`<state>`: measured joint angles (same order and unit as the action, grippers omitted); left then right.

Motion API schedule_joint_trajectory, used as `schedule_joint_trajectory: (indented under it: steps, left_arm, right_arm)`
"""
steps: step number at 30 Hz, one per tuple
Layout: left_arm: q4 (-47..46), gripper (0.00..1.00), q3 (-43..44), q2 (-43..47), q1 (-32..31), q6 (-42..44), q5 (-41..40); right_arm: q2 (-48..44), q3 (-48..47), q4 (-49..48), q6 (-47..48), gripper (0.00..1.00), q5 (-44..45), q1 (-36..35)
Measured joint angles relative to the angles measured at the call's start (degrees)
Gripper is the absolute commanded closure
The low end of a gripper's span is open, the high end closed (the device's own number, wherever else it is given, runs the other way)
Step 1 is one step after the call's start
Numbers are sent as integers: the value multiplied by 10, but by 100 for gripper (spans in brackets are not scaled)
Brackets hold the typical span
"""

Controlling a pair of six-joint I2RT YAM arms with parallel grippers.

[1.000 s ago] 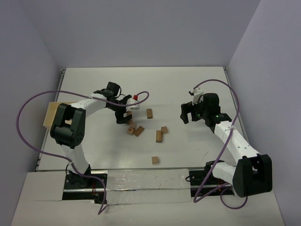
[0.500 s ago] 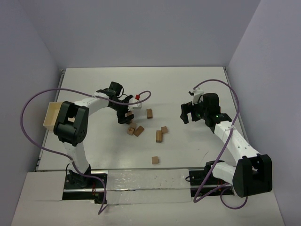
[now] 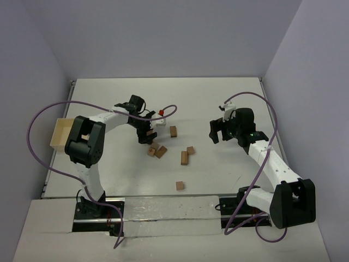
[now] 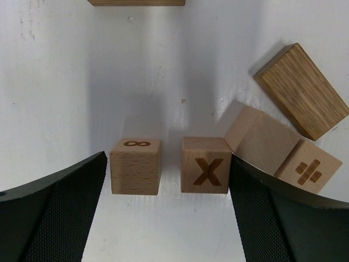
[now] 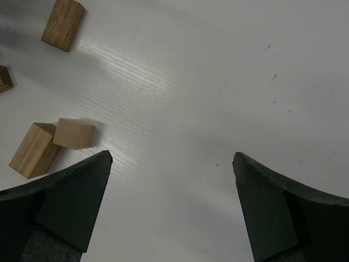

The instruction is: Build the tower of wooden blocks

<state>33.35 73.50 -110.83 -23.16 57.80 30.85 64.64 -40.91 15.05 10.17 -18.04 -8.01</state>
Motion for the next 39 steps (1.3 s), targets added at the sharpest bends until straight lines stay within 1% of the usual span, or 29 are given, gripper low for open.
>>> schedule_joint_trajectory:
  steps: [11, 15, 22, 29, 33, 35, 39]
  left_arm:
    - [3, 17, 0, 0, 0, -6, -8]
    - [3, 19, 0, 0, 0, -8, -12]
    - [5, 26, 0, 0, 0, -10, -18]
    - [7, 28, 0, 0, 0, -13, -23]
    - [7, 34, 0, 0, 0, -16, -24]
    - [9, 35, 1, 0, 0, -17, -25]
    - [14, 40, 6, 0, 0, -16, -26]
  right_arm:
    - [0, 0, 0, 0, 0, 0, 0]
    - [0, 0, 0, 0, 0, 0, 0]
    - [0, 0, 0, 0, 0, 0, 0]
    - [0, 0, 0, 0, 0, 0, 0]
    - [0, 0, 0, 0, 0, 0, 0]
    - [0, 0, 0, 0, 0, 0, 0]
    - [0, 0, 0, 1, 0, 0, 0]
